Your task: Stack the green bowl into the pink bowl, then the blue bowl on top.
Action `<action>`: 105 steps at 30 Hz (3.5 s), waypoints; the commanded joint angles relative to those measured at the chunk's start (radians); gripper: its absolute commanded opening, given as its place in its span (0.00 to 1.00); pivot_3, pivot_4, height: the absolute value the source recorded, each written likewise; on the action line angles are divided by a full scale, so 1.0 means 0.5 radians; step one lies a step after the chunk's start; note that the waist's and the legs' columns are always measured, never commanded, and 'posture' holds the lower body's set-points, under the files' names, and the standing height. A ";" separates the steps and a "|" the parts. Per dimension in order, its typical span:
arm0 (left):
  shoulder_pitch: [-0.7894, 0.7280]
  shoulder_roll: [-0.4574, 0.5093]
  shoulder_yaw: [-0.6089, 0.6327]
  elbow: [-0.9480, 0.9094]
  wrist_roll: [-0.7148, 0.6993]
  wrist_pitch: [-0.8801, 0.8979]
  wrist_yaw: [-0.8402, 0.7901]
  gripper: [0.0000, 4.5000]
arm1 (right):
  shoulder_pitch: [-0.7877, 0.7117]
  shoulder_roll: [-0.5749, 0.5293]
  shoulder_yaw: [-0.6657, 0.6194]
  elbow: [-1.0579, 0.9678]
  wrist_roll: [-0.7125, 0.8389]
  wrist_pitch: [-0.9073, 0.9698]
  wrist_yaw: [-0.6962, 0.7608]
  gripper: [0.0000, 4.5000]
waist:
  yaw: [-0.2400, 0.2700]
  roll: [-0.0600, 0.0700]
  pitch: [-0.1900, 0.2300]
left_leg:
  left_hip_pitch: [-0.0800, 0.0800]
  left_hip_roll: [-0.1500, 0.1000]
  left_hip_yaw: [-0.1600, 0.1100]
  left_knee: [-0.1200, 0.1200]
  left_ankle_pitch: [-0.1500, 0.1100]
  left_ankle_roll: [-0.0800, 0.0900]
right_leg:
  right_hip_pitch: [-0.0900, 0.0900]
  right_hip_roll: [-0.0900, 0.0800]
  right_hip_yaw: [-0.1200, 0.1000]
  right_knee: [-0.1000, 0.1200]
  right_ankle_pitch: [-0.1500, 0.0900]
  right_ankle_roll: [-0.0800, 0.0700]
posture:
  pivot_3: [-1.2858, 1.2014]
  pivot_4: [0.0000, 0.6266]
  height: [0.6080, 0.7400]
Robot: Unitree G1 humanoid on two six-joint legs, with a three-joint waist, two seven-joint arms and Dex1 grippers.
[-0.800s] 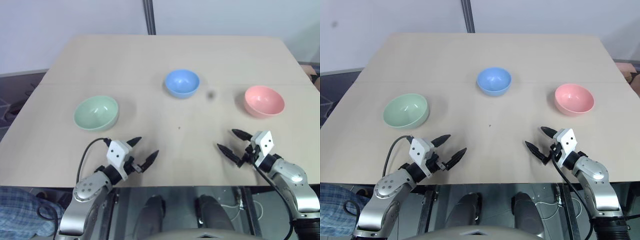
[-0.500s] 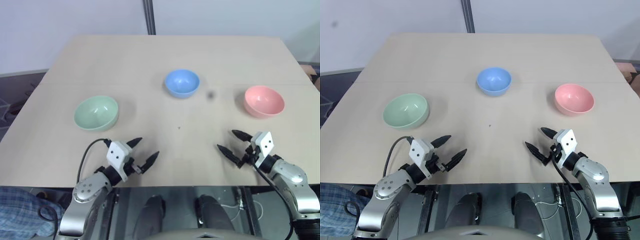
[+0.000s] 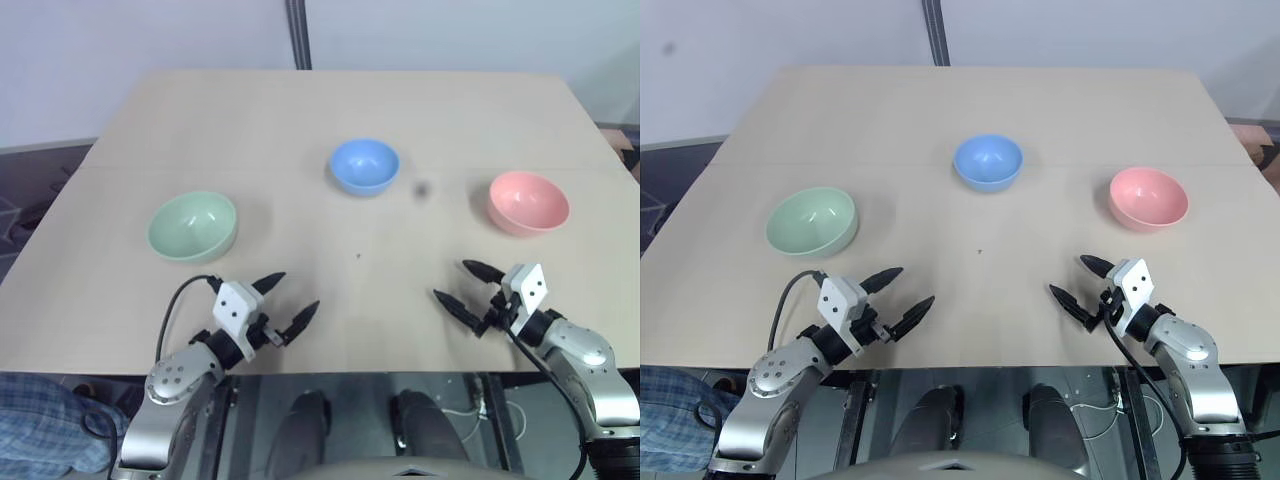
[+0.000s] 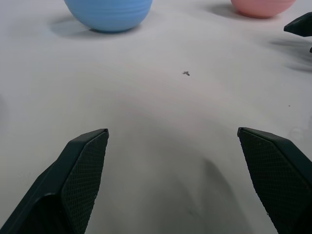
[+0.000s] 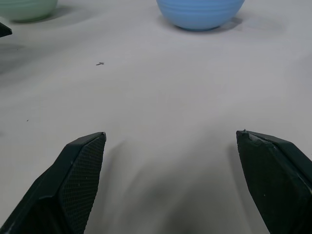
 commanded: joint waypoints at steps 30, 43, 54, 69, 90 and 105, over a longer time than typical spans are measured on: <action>-0.443 -0.023 -0.007 -0.317 -0.555 0.132 -0.185 1.00 | -0.811 -0.689 0.055 0.503 -0.492 0.662 -0.195 1.00 | -0.004 0.001 0.000 | -0.001 -0.001 0.000 0.000 0.000 0.001 | 0.001 0.000 0.000 0.000 0.000 0.000 | 0.52 0.24 1.00; -0.483 -0.083 -0.042 -0.357 -0.538 0.146 -0.126 1.00 | -1.049 -0.770 0.290 0.637 -0.769 0.650 -0.114 0.19 | 0.002 0.000 0.000 | -0.001 -0.001 0.001 0.001 -0.001 0.001 | 0.001 -0.001 0.000 -0.002 0.001 0.000 | 0.52 0.24 1.00; -0.450 -0.028 0.015 -0.294 -0.513 0.145 -0.151 1.00 | -1.037 -0.577 0.240 0.263 -0.433 0.519 0.195 0.00 | -0.014 0.002 0.002 | 0.000 0.001 0.001 0.000 -0.001 0.001 | 0.001 0.001 0.000 -0.001 0.001 0.000 | 0.52 0.24 1.00; -0.506 0.041 0.094 -0.164 -0.528 0.132 -0.272 1.00 | -1.052 -0.374 0.944 -0.516 -0.633 0.574 0.318 0.00 | 0.006 0.003 0.003 | -0.003 -0.002 -0.007 0.001 -0.001 0.001 | 0.001 -0.001 -0.007 -0.002 0.000 0.000 | 0.52 0.24 1.00; -0.438 0.055 0.141 -0.199 -0.538 0.193 -0.199 1.00 | -1.219 -0.342 0.437 -0.630 0.105 1.153 0.645 0.87 | 0.006 0.003 0.004 | -0.004 -0.002 -0.010 0.000 -0.001 0.001 | 0.001 -0.002 -0.010 -0.002 0.000 0.000 | 0.52 0.24 1.00; -0.507 0.297 0.411 0.075 -0.313 0.247 -0.049 1.00 | -1.170 -0.369 -0.113 -0.421 0.622 1.149 0.511 0.87 | 0.000 0.003 0.004 | -0.004 -0.001 -0.009 -0.001 -0.001 0.001 | 0.000 -0.001 -0.010 -0.002 0.000 0.000 | 0.52 0.24 1.00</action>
